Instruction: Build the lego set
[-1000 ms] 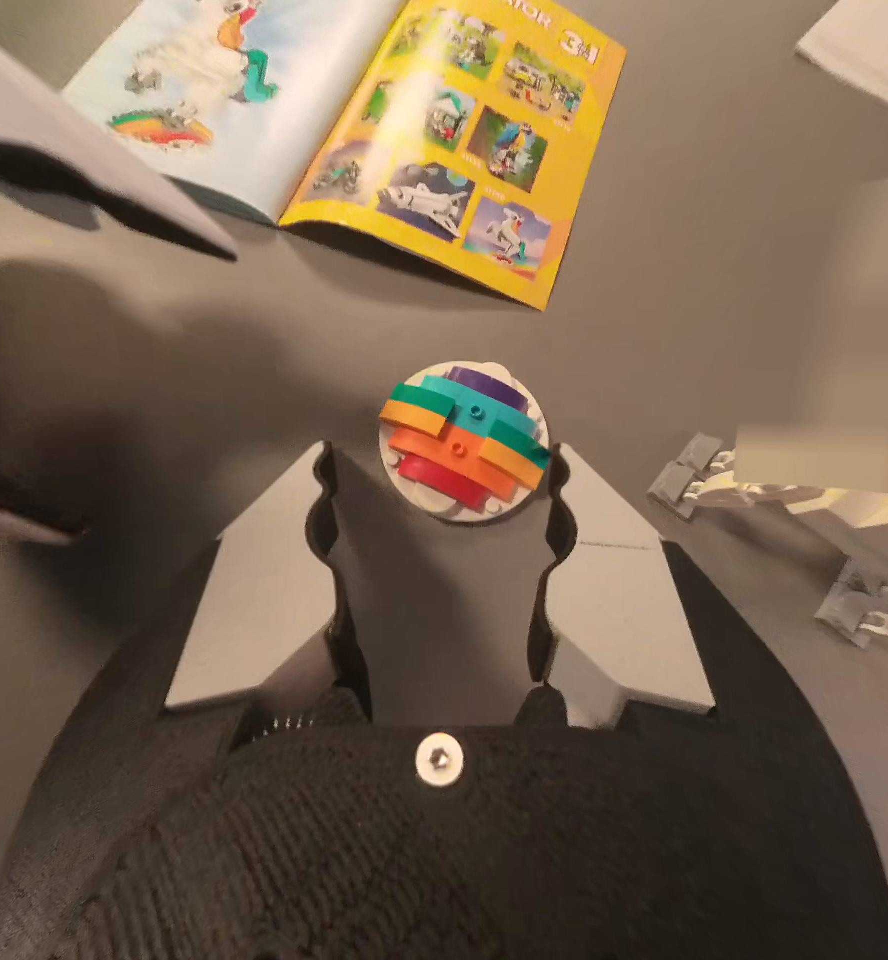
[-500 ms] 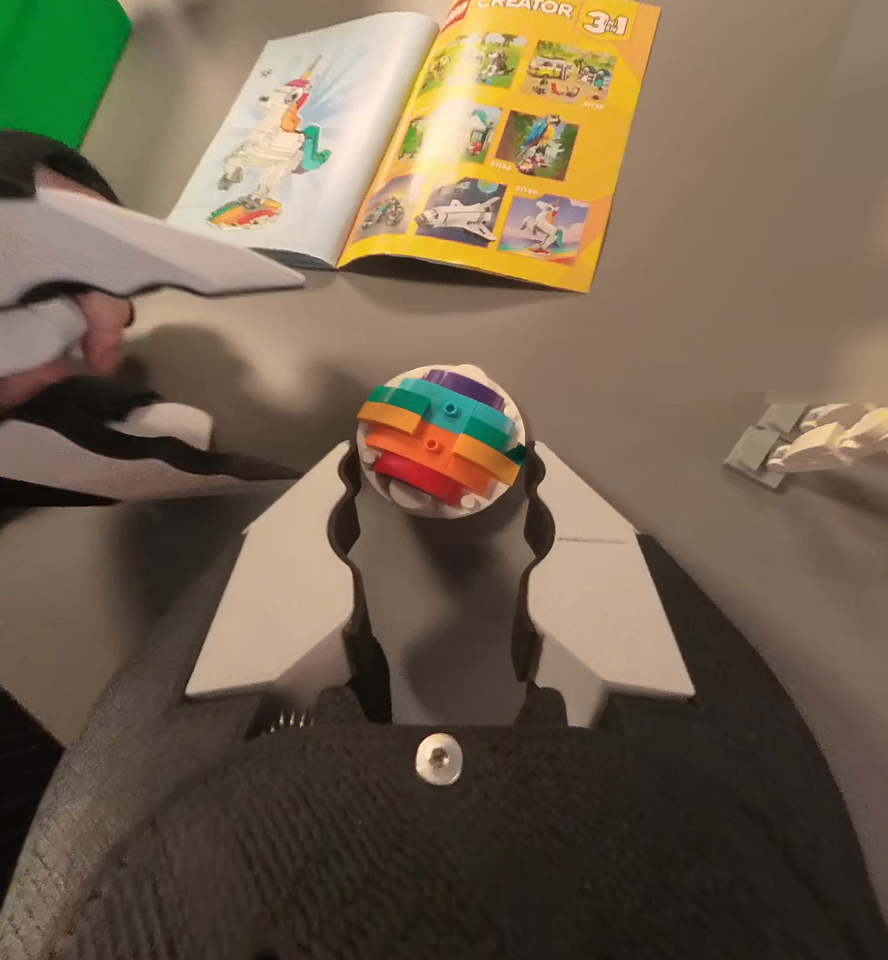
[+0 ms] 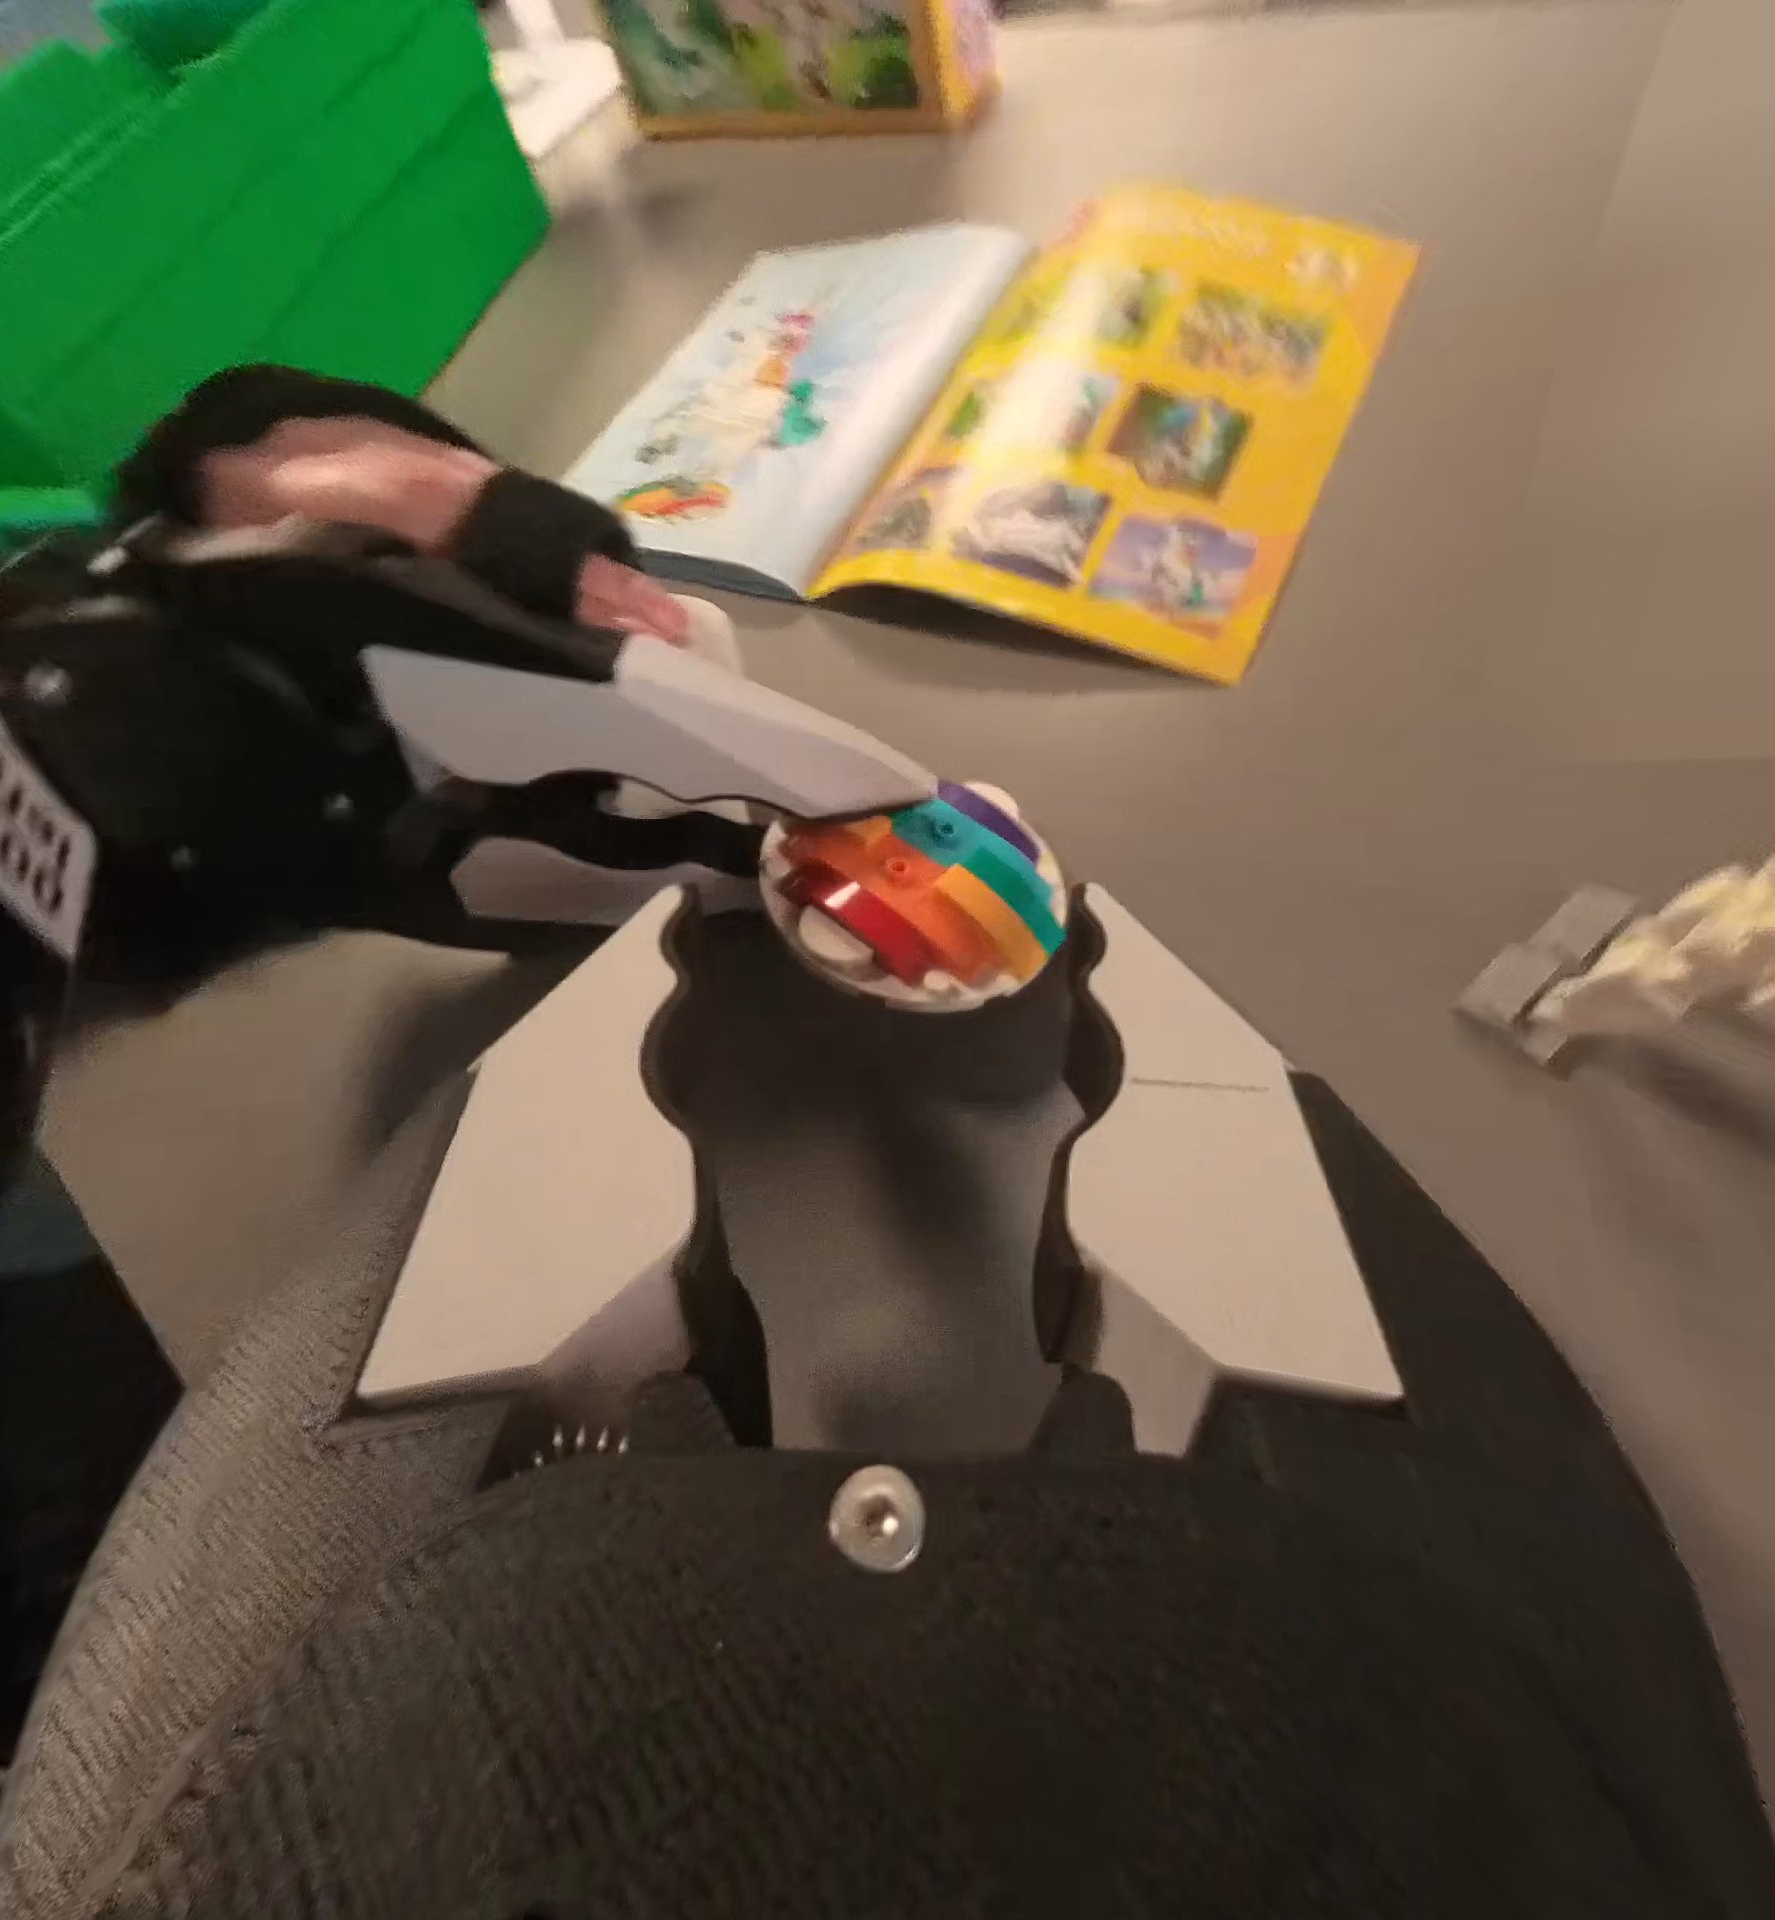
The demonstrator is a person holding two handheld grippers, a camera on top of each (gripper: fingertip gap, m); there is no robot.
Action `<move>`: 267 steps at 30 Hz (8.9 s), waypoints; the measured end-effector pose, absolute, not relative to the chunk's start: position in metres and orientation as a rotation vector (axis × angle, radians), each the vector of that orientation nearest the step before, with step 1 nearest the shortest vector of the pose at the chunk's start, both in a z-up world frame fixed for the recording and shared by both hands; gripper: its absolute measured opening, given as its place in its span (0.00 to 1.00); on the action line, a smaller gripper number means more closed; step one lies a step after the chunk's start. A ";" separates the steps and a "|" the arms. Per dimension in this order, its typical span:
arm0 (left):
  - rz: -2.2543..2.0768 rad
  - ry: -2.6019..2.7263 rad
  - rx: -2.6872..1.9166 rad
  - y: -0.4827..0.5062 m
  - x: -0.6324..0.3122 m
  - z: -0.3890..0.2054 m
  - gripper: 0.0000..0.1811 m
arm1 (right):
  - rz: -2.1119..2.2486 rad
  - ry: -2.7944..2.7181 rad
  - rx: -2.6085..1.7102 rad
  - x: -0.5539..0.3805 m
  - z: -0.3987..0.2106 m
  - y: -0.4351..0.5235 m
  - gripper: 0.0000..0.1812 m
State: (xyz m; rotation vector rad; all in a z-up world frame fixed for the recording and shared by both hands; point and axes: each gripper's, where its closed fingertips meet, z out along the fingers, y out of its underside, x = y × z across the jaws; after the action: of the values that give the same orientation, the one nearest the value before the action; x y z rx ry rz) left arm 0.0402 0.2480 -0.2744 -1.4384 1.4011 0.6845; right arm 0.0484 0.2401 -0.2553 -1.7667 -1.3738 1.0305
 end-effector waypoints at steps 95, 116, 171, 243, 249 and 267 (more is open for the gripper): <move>0.850 1.499 -1.103 0.223 0.057 -0.260 0.07 | 0.156 -2.524 -1.687 0.088 -0.248 0.303 0.29; 0.575 1.343 -1.259 0.225 0.062 -0.247 0.07 | -0.034 -2.025 -0.656 0.068 -0.246 0.230 0.18; 0.739 1.544 -1.121 0.220 0.077 -0.267 0.06 | 0.706 -2.289 -1.458 0.094 -0.252 0.269 0.17; 0.714 1.560 -1.104 0.218 0.081 -0.265 0.06 | 1.290 -2.041 -1.384 0.049 -0.213 0.219 0.19; 0.747 1.575 -1.065 0.215 0.082 -0.265 0.06 | 1.249 -2.180 -1.370 0.052 -0.215 0.216 0.19; 0.736 1.575 -1.108 0.216 0.076 -0.269 0.06 | 1.435 -1.893 -1.375 0.062 -0.214 0.225 0.19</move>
State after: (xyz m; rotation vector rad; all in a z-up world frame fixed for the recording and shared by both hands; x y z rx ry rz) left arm 0.0761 0.2156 -0.2692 -1.1079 1.5745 0.7363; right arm 0.0617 0.2246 -0.2137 -1.3753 -1.8926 1.4348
